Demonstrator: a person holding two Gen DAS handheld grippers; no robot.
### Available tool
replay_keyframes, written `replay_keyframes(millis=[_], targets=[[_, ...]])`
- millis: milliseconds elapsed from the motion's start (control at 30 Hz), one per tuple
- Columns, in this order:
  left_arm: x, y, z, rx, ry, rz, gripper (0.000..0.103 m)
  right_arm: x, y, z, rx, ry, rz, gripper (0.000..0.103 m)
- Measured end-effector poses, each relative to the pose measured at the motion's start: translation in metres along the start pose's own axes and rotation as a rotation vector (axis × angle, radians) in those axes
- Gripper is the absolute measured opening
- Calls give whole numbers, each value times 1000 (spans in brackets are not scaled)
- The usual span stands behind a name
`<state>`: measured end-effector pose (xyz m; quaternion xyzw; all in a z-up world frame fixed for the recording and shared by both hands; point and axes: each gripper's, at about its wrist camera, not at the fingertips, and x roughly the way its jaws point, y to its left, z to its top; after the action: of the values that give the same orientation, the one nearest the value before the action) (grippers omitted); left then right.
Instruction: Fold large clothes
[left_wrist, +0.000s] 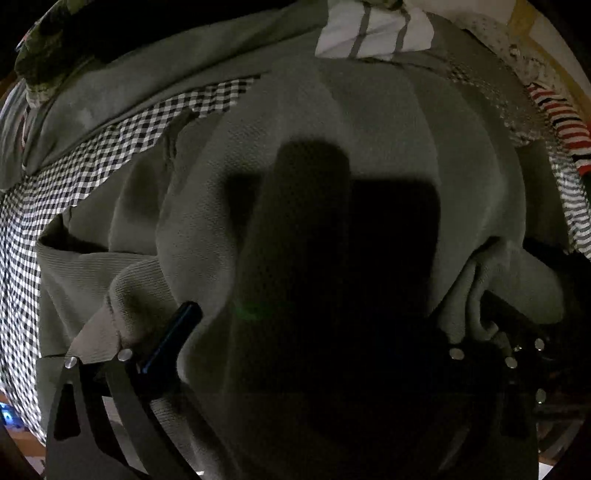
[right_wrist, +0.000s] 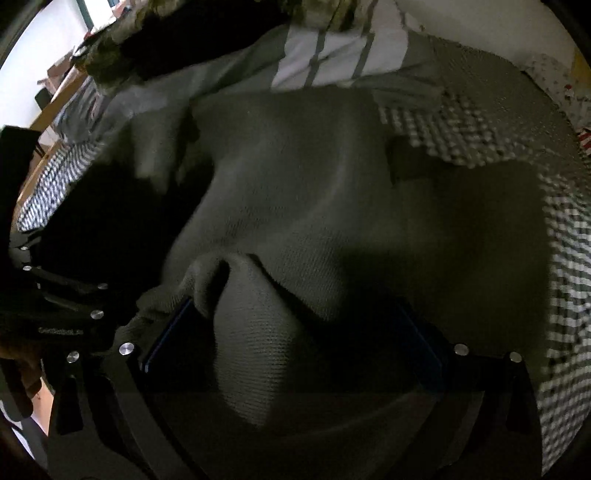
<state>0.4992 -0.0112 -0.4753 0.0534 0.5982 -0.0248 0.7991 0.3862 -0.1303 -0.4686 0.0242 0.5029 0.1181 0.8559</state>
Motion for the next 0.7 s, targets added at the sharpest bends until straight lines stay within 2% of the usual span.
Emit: replay_keyframes(millis=[133,200,267,333,400,467,700], targets=[[-34,7,-12,-34,-11,4,98,-34,9,-11,-3,-28,-6,100],[-36,8,-25,-45,35,10,98,-46,15,-24,-1,-12,-5,100],[-29,6,-38,-30,65,25,98,-47,22,-36,9,18,-4,100],[-22,1,-48,18,70,60,98,-34,32,-50,-13,88,-31,100],[-20,-1,-52,20,43,70,98,-21,40,-64,-44,122,-80,100],[-18,0,-58,21,5,36,98,-10,41,-72,-51,121,-121,101],[-15,4,-70,28,-62,6,99,3,43,-75,-85,110,-148,101]])
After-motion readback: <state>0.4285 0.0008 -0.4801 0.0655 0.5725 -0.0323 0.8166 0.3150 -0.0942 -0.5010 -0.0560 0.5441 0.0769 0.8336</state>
